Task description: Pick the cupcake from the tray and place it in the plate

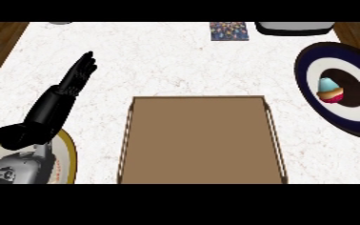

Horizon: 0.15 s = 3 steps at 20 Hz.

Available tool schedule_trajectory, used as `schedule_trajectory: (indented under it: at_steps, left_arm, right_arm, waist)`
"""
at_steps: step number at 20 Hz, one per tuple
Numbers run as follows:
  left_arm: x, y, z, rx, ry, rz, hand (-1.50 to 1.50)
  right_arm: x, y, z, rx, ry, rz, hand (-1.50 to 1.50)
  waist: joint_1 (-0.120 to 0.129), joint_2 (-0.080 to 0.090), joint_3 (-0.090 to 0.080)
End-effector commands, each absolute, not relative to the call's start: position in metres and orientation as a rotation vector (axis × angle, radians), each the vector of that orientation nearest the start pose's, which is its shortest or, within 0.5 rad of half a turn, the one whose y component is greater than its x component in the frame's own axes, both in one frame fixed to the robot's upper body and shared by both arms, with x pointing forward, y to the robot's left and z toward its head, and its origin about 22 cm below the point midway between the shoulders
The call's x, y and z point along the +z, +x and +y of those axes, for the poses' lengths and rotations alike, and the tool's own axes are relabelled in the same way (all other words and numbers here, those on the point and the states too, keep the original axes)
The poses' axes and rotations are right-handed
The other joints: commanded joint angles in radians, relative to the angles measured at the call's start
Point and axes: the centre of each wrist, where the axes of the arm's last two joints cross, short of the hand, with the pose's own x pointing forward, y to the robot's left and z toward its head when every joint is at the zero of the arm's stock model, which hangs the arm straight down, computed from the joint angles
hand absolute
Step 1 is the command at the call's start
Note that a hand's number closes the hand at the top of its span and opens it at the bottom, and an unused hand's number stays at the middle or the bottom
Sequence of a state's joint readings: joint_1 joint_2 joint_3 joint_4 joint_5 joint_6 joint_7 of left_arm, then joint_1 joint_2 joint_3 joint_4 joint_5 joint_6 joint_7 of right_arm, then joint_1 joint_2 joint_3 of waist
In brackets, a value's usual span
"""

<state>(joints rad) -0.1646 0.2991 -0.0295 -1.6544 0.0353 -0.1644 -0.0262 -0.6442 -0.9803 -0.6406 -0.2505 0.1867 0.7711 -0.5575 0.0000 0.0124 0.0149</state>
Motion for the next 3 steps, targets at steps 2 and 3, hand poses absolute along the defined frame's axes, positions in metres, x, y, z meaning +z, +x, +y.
schedule_trajectory:
  at_steps: [2, 3]
  left_arm:
    - [0.0812, 0.2745, 0.2684, -0.429, 0.040, -1.787, 0.00]
    - [0.0790, 0.2708, 0.2693, -0.441, 0.006, -1.785, 0.00]
  right_arm:
    - [0.1458, 0.2437, -0.5986, 0.209, 0.109, -1.798, -1.50]
    - [0.1385, 0.2480, -0.5941, 0.188, 0.118, -1.803, -1.50]
  waist:
    - [-0.010, -0.006, 0.003]
    - [0.005, -0.005, 0.004]
